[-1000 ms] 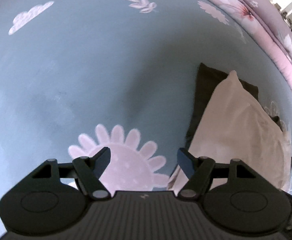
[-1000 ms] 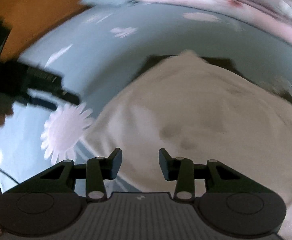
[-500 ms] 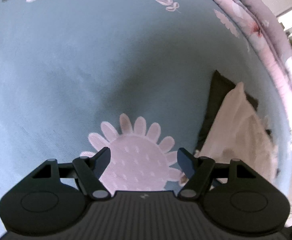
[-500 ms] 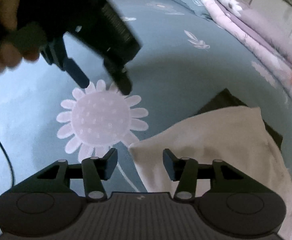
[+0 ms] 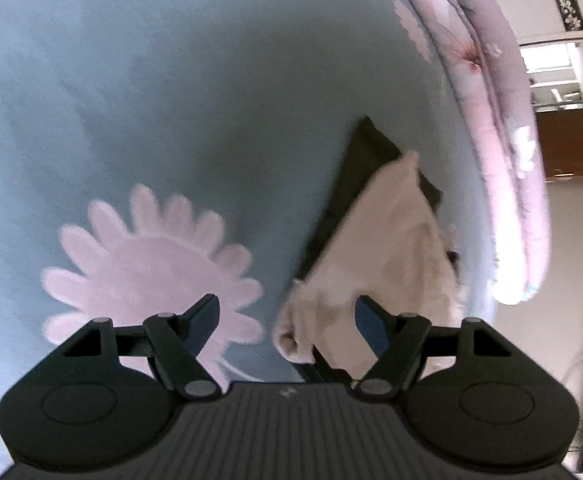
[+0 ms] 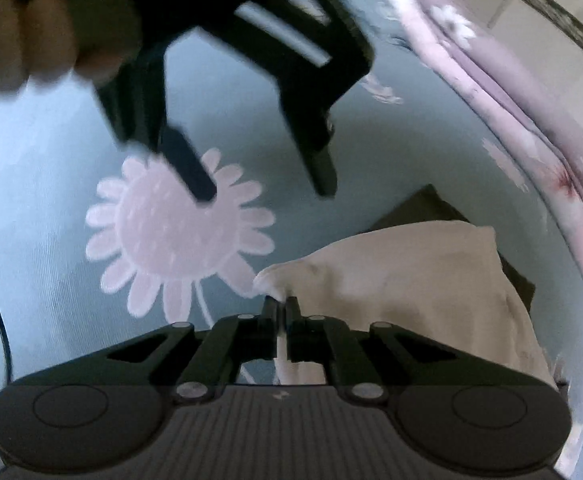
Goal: Fold clothes
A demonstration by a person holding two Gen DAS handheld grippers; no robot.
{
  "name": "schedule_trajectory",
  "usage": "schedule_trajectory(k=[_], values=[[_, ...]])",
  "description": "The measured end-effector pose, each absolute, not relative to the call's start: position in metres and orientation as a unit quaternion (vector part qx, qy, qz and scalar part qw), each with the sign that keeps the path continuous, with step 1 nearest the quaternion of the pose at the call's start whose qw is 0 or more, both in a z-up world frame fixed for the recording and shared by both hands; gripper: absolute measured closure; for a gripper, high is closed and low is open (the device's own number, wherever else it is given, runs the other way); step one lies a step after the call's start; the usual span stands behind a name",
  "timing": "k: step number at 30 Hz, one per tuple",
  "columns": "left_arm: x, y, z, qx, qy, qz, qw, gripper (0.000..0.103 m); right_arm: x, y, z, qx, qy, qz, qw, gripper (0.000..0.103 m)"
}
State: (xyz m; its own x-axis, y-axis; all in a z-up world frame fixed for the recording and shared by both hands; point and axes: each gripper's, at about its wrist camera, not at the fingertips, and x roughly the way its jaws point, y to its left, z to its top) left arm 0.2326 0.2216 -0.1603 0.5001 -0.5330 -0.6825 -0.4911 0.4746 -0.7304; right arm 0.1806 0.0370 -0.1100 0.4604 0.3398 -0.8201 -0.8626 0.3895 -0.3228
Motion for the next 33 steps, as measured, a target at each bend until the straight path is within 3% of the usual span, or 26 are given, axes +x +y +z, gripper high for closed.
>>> schedule_trajectory(k=[9, 15, 17, 23, 25, 28, 31, 32, 33], values=[[0.264, 0.19, -0.186, -0.546, 0.519, -0.068, 0.654, 0.027, 0.189, 0.024, -0.084, -0.314, 0.356, 0.383, 0.793, 0.098], [0.298, 0.183, -0.199, -0.53, 0.517, -0.08, 0.667, 0.033, 0.188, 0.02, -0.078, -0.293, 0.355, 0.381, 0.802, 0.098], [0.311, 0.182, -0.198, -0.517, 0.514, -0.087, 0.678, 0.045, 0.186, 0.018, -0.077, -0.291, 0.354, 0.381, 0.803, 0.098], [0.341, 0.177, -0.196, -0.483, 0.52, -0.112, 0.696, 0.05, 0.187, 0.016, -0.077, -0.285, 0.352, 0.377, 0.808, 0.098], [0.344, 0.172, -0.19, -0.439, 0.528, -0.109, 0.719, 0.081, 0.189, 0.015, -0.077, -0.281, 0.353, 0.373, 0.811, 0.098], [0.34, 0.168, -0.184, -0.406, 0.53, -0.112, 0.736, 0.083, 0.192, 0.011, -0.078, -0.274, 0.356, 0.372, 0.812, 0.097], [0.337, 0.167, -0.182, -0.395, 0.531, -0.109, 0.742, 0.083, 0.193, 0.005, -0.077, -0.267, 0.357, 0.374, 0.813, 0.08], [0.336, 0.167, -0.181, -0.393, 0.532, -0.107, 0.742, 0.083, 0.194, 0.001, -0.075, -0.263, 0.358, 0.377, 0.813, 0.067], [0.339, 0.168, -0.181, -0.393, 0.533, -0.105, 0.742, 0.083, 0.195, -0.006, -0.073, -0.255, 0.361, 0.379, 0.813, 0.064]])
